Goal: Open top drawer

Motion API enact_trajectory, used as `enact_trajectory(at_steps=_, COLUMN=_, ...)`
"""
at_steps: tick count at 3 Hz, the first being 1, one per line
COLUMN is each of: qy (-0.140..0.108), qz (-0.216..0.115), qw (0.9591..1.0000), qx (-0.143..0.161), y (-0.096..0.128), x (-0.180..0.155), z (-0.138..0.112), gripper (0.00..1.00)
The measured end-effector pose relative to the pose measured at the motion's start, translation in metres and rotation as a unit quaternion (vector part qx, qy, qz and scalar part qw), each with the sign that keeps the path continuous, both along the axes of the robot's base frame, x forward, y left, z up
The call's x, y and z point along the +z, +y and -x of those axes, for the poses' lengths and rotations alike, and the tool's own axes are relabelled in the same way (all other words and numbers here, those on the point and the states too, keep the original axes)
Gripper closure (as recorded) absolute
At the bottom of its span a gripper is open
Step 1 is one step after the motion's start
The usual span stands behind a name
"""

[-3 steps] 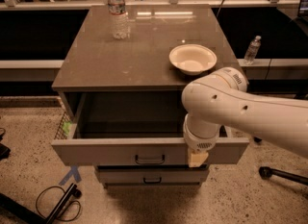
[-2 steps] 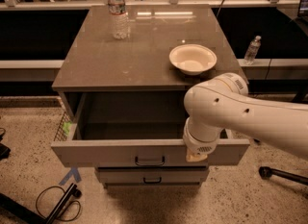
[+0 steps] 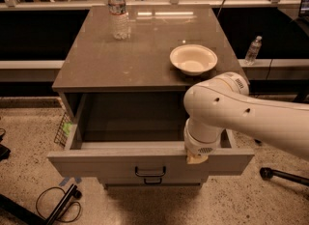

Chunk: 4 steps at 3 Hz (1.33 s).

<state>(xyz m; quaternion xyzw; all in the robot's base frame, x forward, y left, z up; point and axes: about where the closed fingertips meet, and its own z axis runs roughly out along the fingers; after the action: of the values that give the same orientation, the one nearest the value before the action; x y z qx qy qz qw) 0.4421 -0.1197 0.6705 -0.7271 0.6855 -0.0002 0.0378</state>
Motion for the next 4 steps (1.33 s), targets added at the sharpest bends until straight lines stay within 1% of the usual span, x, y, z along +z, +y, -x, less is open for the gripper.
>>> enact_trajectory(at_steps=1, qy=0.000, qz=0.000, qw=1.0000, qx=0.000, y=0.000, x=0.002, z=0.000, gripper=1.00)
enact_trajectory(at_steps=2, qy=0.021, qz=0.001, qw=0.9994, qx=-0.025, y=-0.002, x=0.004, z=0.035, gripper=1.00)
enact_trajectory(at_steps=3, qy=0.021, qz=0.001, qw=0.9994, qx=-0.026, y=-0.002, x=0.004, z=0.035, gripper=1.00)
enact_trajectory(at_steps=4, qy=0.021, qz=0.002, qw=0.9995, qx=-0.025, y=-0.002, x=0.004, z=0.036, gripper=0.83)
